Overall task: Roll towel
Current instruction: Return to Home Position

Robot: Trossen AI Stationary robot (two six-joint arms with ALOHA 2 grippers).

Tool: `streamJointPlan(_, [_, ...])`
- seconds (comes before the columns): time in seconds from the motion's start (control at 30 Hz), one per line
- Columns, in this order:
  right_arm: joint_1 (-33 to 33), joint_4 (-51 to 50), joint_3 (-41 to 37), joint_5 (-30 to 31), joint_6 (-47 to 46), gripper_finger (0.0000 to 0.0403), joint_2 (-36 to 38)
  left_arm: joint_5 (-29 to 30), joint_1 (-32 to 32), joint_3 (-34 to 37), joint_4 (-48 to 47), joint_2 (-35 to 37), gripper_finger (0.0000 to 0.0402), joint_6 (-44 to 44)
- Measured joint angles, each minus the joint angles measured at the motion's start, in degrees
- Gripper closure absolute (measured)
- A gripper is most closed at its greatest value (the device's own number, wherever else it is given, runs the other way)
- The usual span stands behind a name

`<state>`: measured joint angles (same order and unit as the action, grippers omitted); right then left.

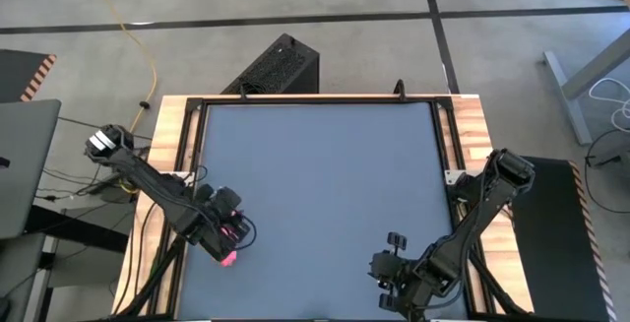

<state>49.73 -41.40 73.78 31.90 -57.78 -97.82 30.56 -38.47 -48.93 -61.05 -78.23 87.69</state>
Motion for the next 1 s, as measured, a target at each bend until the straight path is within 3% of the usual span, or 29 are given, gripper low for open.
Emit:
streamJointPlan(0.1, [-0.4, 0.0, 0.0, 0.9, 3.8, 0.0271, 2.1, 8.7, -0.5, 0.1, 9.8, 3.0, 0.0235, -10.1])
streamJointPlan(0.2, [-1.5, 0.0, 0.0, 2.9, 9.2, 0.0281, 5.6, 13.1, 2.6, 1.5, 30.1, 4.9, 0.0235, -29.5])
streamJointPlan(0.33, [-5.0, -0.4, -0.1, 3.4, 16.6, 0.0308, 11.4, -0.5, 10.9, 2.4, 55.7, 4.6, 0.0235, -58.2])
streamJointPlan(0.4, [-6.9, 0.3, -0.9, 4.0, 21.5, 0.033, 14.9, -6.5, 14.0, 2.4, 64.0, 4.9, 0.0235, -67.9])
streamJointPlan(0.5, [-9.9, 4.2, -5.6, 5.9, 27.1, 0.0373, 21.3, -10.5, 17.7, 2.4, 66.5, 9.6, 0.0235, -74.9])
streamJointPlan(0.57, [-12.3, 8.4, -11.2, 6.2, 29.9, 0.0389, 26.9, -10.6, 19.1, 2.4, 63.4, 14.1, 0.0235, -79.1])
streamJointPlan(0.73, [-20.8, 24.2, -28.3, 1.5, 35.7, 0.0373, 42.3, -7.3, 20.5, 2.8, 55.3, 25.7, 0.0242, -84.2])
streamJointPlan(0.87, [-30.3, 39.5, -40.5, -7.9, 41.6, 0.0381, 52.3, -5.9, 20.6, 9.4, 59.1, 35.3, 0.0291, -87.3])
streamJointPlan(1.0, [-40.1, 47.7, -48.7, -18.6, 42.8, 0.0391, 58.9, -6.2, 20.6, 20.3, 67.8, 44.1, 0.0374, -88.5])
